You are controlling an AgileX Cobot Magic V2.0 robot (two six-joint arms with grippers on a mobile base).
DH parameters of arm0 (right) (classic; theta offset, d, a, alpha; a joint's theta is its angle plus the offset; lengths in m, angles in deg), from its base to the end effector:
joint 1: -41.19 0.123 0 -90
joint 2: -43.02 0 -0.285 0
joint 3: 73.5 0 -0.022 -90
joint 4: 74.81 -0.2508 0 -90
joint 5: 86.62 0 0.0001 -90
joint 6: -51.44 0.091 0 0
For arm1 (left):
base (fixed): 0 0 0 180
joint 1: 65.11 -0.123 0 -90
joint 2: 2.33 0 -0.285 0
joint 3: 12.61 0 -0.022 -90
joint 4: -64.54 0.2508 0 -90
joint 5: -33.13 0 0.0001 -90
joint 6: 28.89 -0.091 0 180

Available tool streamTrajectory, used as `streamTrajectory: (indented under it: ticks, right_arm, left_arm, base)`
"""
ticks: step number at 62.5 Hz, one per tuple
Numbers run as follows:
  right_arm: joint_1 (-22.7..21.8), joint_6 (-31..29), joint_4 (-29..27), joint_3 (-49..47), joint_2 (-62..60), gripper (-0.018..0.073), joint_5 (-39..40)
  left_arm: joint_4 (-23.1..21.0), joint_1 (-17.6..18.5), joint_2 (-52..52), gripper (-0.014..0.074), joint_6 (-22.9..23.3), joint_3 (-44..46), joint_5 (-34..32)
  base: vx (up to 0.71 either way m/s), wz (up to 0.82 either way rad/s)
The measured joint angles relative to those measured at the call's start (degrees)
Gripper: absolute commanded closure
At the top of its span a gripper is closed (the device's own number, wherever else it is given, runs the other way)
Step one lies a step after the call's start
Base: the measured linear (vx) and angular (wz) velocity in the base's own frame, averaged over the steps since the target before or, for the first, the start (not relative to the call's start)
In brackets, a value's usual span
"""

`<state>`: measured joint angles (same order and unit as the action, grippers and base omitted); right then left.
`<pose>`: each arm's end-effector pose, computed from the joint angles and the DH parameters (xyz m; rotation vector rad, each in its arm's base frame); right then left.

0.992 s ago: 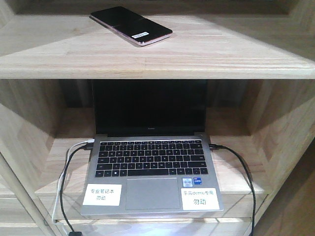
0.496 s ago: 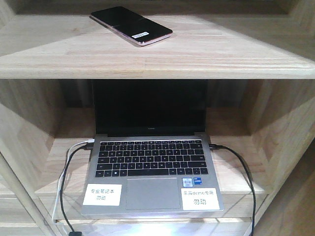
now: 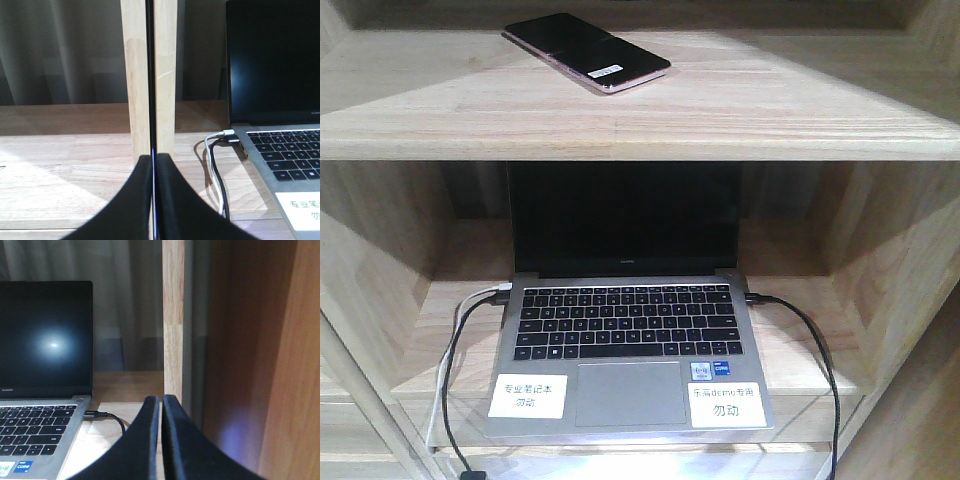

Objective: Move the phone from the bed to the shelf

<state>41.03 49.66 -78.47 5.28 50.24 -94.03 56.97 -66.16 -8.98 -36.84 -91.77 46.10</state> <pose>0.0567 0.0006 0.1928 0.0223 1.6300 0.0294 0.0554 -0.0017 0.1825 0.0147 1.7220 -0.0045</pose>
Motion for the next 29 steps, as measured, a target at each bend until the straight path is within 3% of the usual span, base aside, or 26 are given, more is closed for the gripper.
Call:
streamTrajectory:
  ticks: [29]
  right_arm:
    - [0.0, 0.01, 0.02, 0.0, 0.0, 0.0564, 0.0]
  left_arm:
    - [0.0, 0.0, 0.0, 0.0596, 0.0, 0.0, 0.0]
  base:
    - [0.0, 0.0]
